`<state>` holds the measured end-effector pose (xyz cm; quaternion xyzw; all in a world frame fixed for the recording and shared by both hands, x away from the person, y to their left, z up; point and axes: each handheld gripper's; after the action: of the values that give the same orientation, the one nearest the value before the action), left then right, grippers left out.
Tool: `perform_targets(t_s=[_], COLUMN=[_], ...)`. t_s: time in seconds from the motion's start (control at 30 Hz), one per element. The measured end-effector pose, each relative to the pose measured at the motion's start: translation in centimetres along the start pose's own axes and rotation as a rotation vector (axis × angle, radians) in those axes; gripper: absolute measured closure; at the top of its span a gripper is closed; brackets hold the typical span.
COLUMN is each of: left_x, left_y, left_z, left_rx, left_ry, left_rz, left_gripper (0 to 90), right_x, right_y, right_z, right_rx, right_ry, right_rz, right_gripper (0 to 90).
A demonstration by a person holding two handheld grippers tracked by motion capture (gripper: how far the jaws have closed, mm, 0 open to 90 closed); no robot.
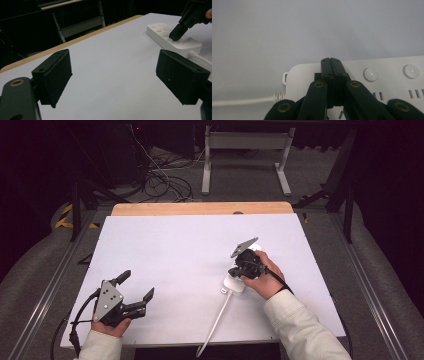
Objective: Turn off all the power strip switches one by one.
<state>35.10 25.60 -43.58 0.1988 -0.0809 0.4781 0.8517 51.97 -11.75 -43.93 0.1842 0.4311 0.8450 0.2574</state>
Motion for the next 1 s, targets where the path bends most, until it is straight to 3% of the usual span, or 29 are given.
perform_targets(t_s=[1.0], left_x=[0.05], left_y=[0.14], left_z=[-0.03], left_rx=[-0.001], left_ry=[0.000], left_rz=[0.004], left_gripper=[14.0], right_x=[-0.11], right_y=[-0.52], right_z=[0.22], right_rx=[0.001], right_ry=[-0.045], right_rz=[0.025], right_gripper=[90.0])
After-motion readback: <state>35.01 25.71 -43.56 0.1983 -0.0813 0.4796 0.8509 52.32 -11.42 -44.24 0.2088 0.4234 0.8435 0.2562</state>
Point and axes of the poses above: each handheld gripper's, and its own axes: y roughly backward along the jaws, z roughly out of its top, x roughly to its left, and after that the axes turned 10 degrees about -y, right-handed
